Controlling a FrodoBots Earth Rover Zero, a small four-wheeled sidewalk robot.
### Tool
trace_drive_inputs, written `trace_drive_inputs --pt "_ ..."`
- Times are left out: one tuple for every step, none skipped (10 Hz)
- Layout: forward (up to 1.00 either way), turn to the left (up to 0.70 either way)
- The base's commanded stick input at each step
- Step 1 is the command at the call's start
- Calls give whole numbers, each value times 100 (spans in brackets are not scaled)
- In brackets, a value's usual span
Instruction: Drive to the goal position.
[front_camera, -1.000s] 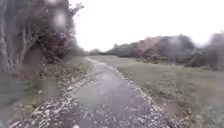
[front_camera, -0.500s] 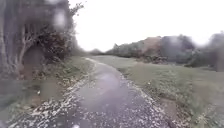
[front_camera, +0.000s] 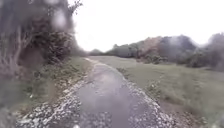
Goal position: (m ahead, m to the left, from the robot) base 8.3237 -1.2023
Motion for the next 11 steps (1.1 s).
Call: trace_drive_inputs --pt "100 0" --pt "100 0" --pt "100 0" --pt "100 0" --pt "100 0" --pt "100 0" --pt "100 0" --pt "100 0" --pt "100 0" --pt "100 0" --pt "100 0"
